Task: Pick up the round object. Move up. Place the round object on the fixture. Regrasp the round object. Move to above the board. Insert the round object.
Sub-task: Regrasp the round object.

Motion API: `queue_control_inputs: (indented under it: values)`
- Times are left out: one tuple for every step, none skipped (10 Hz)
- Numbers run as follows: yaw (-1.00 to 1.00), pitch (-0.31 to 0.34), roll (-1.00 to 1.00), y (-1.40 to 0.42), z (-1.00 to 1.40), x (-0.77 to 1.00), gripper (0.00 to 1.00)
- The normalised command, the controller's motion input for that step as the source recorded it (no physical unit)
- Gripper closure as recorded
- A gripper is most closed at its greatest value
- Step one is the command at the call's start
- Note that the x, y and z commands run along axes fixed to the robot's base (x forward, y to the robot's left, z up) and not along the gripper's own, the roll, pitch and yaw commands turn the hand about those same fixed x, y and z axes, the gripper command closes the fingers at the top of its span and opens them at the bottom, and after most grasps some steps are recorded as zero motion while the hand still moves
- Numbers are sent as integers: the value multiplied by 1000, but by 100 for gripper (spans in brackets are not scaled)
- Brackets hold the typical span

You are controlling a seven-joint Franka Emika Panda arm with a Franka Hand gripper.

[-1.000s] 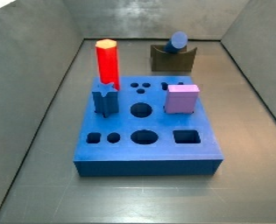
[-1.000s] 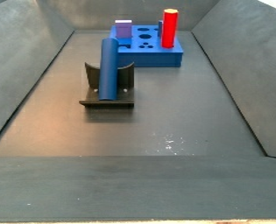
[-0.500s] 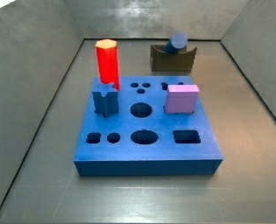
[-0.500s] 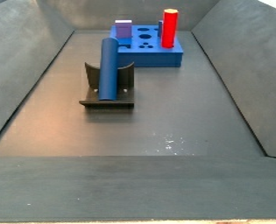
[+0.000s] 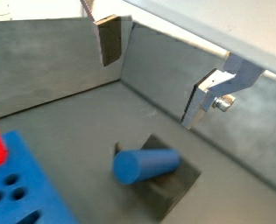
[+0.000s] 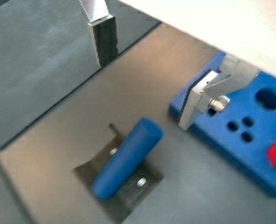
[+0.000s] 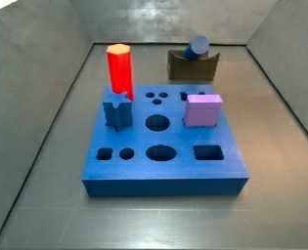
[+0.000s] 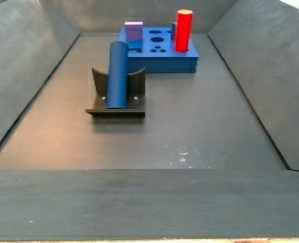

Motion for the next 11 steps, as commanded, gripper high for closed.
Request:
queue_control_inputs:
  values:
    - [33,57,1000,-29,-2,49,0]
    - [39,74,1000,-32,-5,66,0]
    - [45,91,1000,-34,-6,80,0]
    - [50,105,1000,-38,-8,86,0]
    - [70,145,1000,-43,-6,101,0]
    - [82,163,1000,-48,-1,107,0]
    - [115,206,1000,-52,-11,122,0]
    - [152,235,1000,-54,-13,129,0]
    - [197,240,856,-59,-8,133,0]
    - [214,221,738,-60,-11,139,0]
    - [244,181,505,-61,-12,150,0]
